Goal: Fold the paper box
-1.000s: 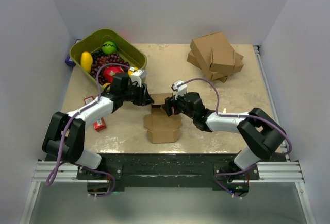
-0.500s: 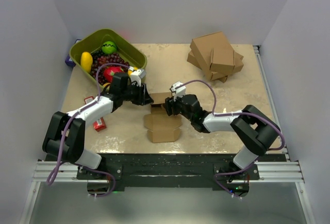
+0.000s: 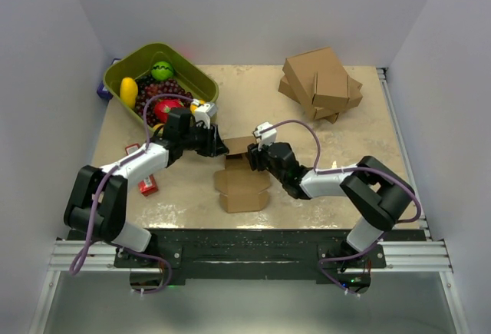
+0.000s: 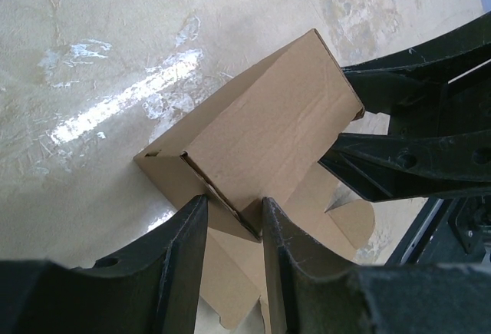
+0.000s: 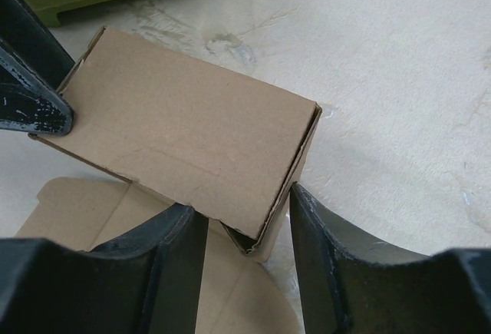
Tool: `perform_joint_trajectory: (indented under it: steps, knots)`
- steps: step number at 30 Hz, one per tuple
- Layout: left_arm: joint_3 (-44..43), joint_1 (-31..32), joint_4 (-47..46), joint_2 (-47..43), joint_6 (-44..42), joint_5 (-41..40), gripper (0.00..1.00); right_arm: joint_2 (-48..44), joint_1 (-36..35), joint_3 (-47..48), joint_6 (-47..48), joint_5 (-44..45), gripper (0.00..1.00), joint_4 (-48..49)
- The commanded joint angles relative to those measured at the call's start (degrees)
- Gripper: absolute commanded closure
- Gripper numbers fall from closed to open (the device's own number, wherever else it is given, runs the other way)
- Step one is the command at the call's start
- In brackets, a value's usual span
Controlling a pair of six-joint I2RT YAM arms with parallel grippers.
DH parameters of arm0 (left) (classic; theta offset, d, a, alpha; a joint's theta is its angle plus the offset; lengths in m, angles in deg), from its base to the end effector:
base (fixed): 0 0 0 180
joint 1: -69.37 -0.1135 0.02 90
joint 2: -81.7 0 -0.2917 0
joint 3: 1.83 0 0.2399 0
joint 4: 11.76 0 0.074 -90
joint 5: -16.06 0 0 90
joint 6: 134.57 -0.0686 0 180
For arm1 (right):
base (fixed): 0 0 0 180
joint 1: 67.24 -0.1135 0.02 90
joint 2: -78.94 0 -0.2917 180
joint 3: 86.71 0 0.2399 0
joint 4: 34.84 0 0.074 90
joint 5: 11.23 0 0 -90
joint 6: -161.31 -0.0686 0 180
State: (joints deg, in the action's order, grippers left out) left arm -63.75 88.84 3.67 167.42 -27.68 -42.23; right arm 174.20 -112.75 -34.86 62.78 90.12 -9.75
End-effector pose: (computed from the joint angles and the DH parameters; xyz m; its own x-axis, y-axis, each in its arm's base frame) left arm 0.2899 -0.1407 0.2239 -0.7645 0.0081 -0.6446 0.4654 0.6989 -0.5431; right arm 0.2585 0.2439 0.1947 -0.3022 -0.1001 -0.9480 -0.5295 0.8445 0.0796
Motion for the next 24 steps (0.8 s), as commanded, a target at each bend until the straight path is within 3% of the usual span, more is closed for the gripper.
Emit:
perform_joint_trajectory:
  steps: [1, 9, 18, 24]
  knots:
    - [-0.72, -0.30, 0.10, 1.30, -0.80, 2.22, 0.62, 0.80, -0.54, 1.13, -1.92, 5.60, 0.60, 0.86]
    - [-0.37, -0.30, -1.92, 0.78, -0.80, 3.80, 0.60, 1.77, -0.89, 2.19, -2.98, 8.51, 0.79, -1.60]
    - [0.86, -0.30, -4.82, -3.44, -1.41, 3.72, 0.24, 1.15, -0.89, 3.68, -3.94, 7.81, 0.98, -6.34]
    - [1.47, -0.22, -4.64, -7.31, -3.43, -0.93, 0.20, -0.51, -0.89, 8.33, -6.31, 6.49, 1.00, -17.49]
